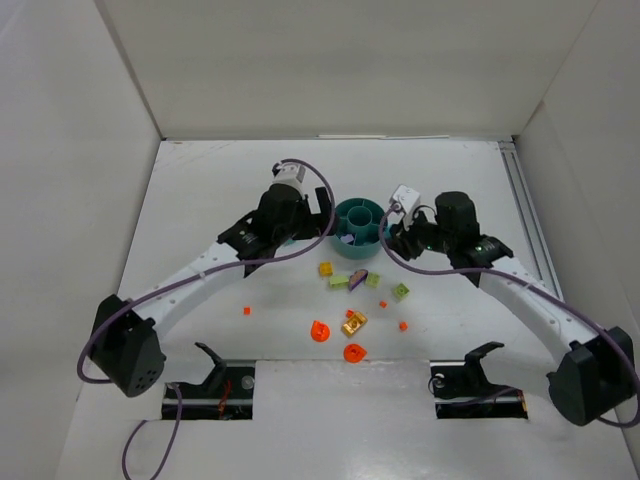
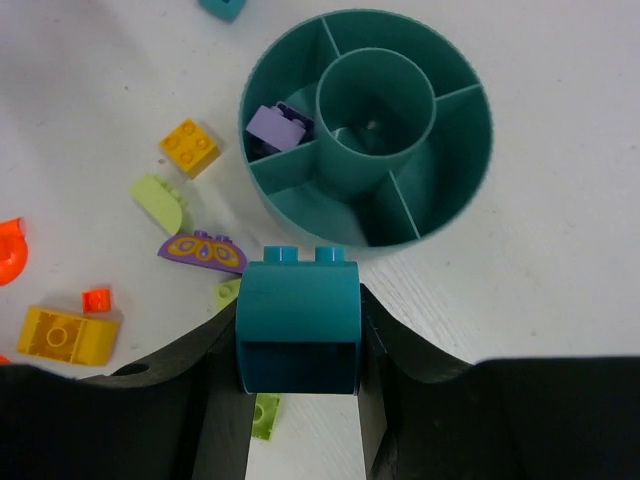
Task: Sort the legos into containers by color
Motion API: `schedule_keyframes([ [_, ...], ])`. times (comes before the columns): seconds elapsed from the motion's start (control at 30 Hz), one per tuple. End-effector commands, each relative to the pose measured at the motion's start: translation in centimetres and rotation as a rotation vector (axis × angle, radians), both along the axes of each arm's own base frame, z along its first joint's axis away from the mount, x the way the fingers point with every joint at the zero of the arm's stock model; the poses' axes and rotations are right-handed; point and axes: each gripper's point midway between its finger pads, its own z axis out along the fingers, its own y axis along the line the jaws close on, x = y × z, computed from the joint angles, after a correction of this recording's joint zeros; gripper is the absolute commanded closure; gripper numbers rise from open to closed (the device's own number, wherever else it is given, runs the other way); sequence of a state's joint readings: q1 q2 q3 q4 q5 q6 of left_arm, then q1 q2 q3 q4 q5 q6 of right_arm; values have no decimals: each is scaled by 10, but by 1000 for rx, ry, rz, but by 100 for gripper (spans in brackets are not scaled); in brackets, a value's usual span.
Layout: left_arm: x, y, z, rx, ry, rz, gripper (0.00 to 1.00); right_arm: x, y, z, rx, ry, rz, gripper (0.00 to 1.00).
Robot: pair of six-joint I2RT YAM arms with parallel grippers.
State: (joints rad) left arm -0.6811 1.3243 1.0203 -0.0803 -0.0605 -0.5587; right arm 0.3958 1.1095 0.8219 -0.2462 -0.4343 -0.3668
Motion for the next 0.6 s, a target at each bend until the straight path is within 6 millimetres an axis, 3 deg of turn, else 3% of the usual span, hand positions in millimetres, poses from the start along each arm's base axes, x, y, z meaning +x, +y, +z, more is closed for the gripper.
schedule_keyframes([
  [0.0, 1, 25, 2, 4, -33, 85, 0, 30, 19, 38, 19, -121, -32, 91],
  [0.23, -8, 46, -10, 36, -6, 145, 0, 48, 40, 15, -12, -67, -41, 89],
  [0.3, -8, 46, -10, 36, -6, 145, 0, 55, 41, 20, -16, -94, -64, 88],
  [0.37, -8, 46, -10, 36, -6, 145, 0, 58, 41, 8, -52, -92, -47, 85],
  [0.57, -10, 48, -11, 36, -6, 145, 0, 66, 50, 4, -97, -139, 36, 78],
])
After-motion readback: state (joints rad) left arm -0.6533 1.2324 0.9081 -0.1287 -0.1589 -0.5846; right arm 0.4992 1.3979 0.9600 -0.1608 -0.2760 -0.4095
